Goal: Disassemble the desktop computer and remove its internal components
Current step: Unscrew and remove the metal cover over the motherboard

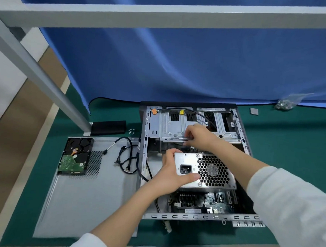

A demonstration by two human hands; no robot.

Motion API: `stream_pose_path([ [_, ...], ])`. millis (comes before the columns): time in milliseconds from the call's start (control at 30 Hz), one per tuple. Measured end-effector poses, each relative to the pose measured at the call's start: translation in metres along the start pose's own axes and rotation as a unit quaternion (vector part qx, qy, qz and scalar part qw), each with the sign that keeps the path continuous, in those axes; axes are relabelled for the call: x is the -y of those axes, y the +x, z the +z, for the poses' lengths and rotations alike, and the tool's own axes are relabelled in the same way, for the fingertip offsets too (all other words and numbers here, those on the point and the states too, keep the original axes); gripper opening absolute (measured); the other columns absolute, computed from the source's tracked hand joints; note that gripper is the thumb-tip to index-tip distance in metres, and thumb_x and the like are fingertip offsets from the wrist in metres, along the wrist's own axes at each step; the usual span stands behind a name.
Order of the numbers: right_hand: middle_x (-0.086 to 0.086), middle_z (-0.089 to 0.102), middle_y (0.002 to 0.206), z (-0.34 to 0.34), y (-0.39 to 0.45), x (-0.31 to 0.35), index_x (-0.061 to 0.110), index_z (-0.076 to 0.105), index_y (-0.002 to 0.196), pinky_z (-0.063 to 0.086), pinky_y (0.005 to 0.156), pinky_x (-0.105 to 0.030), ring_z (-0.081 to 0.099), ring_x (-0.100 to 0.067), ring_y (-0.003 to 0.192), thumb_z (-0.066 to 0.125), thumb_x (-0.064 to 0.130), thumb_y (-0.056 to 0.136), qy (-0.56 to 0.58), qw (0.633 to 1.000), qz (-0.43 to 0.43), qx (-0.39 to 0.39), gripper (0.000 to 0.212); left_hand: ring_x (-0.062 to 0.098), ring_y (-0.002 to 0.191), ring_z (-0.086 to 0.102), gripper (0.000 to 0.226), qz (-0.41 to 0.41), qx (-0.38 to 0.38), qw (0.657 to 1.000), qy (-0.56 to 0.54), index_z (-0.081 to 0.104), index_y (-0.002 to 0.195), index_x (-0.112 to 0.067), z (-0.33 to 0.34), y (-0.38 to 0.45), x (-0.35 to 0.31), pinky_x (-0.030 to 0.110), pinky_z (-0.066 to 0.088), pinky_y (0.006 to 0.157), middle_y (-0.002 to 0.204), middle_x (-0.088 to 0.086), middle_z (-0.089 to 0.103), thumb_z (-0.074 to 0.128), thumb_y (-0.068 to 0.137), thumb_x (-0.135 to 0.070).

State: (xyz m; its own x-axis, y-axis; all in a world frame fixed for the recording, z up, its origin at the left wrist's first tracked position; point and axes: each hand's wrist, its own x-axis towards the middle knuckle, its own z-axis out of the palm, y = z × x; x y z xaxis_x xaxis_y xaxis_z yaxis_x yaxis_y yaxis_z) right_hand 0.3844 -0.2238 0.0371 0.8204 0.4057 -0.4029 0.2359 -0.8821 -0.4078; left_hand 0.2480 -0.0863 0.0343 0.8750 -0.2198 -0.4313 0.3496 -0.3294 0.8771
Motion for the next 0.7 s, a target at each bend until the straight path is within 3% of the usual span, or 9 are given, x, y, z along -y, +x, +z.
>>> stream_pose_path([
  [200,-0.010,0.054,0.111,0.007,0.004,-0.006,0.009,0.062,0.100,0.042,0.091,-0.033,0.050,-0.024,0.106,0.074,0.028,0.080,-0.010,1.000,0.004,-0.029,0.030,0.012,0.115,0.045,0.069,-0.005,-0.037,0.999,0.022,0.021,0.119,-0.037,0.005,0.000,-0.003,0.028,0.042,0.093,0.132,-0.007,0.031,0.070,0.074,-0.055],
  [367,-0.001,0.063,0.086,-0.008,-0.011,-0.014,0.025,0.056,0.081,0.046,0.074,-0.032,0.052,-0.015,0.089,0.068,0.045,0.082,0.000,0.996,-0.032,-0.085,0.024,0.002,0.113,0.032,0.059,0.043,-0.139,0.977,0.158,0.030,0.115,-0.039,0.013,0.003,-0.006,0.022,0.030,0.090,0.120,-0.017,0.031,0.059,0.073,-0.069],
  [467,0.006,0.064,0.063,-0.030,-0.038,-0.019,0.028,0.053,0.078,0.044,0.054,-0.024,0.055,-0.007,0.056,0.065,0.044,0.084,0.186,0.973,-0.038,-0.131,0.021,-0.002,0.113,0.033,0.048,0.093,-0.175,0.959,0.205,0.044,0.116,-0.037,0.018,0.008,-0.012,0.015,0.027,0.090,0.117,-0.020,0.037,0.054,0.078,-0.065],
  [533,0.008,0.063,0.055,-0.039,-0.062,-0.023,0.027,0.060,0.076,0.042,0.046,-0.016,0.049,-0.003,0.043,0.071,0.038,0.081,0.285,0.948,-0.050,-0.130,0.017,-0.008,0.108,0.039,0.029,0.097,-0.190,0.961,0.174,0.051,0.106,-0.042,0.025,0.010,-0.016,0.008,0.028,0.087,0.111,-0.021,0.043,0.055,0.082,-0.057],
  [600,0.006,0.063,0.053,-0.041,-0.084,-0.030,0.022,0.066,0.078,0.047,0.047,-0.020,0.053,-0.006,0.044,0.077,0.030,0.077,0.377,0.918,-0.046,-0.114,0.013,-0.012,0.101,0.046,0.009,0.094,-0.226,0.963,0.113,0.055,0.095,-0.046,0.031,0.012,-0.020,0.005,0.032,0.083,0.105,-0.019,0.048,0.060,0.086,-0.046],
  [667,-0.001,0.067,0.058,-0.038,-0.099,-0.036,0.017,0.069,0.081,0.053,0.053,-0.029,0.058,-0.013,0.050,0.079,0.022,0.076,0.462,0.880,-0.028,-0.103,0.012,-0.009,0.092,0.052,0.007,0.085,-0.254,0.961,0.072,0.061,0.089,-0.044,0.033,0.013,-0.023,0.008,0.039,0.078,0.100,-0.013,0.053,0.062,0.088,-0.037],
  [700,-0.003,0.069,0.063,-0.035,-0.105,-0.039,0.015,0.069,0.082,0.054,0.054,-0.027,0.061,-0.014,0.053,0.078,0.019,0.076,0.500,0.860,-0.025,-0.097,0.011,-0.008,0.086,0.054,0.007,0.076,-0.258,0.961,0.063,0.063,0.088,-0.042,0.033,0.013,-0.024,0.008,0.041,0.074,0.098,-0.010,0.055,0.061,0.088,-0.035],
])
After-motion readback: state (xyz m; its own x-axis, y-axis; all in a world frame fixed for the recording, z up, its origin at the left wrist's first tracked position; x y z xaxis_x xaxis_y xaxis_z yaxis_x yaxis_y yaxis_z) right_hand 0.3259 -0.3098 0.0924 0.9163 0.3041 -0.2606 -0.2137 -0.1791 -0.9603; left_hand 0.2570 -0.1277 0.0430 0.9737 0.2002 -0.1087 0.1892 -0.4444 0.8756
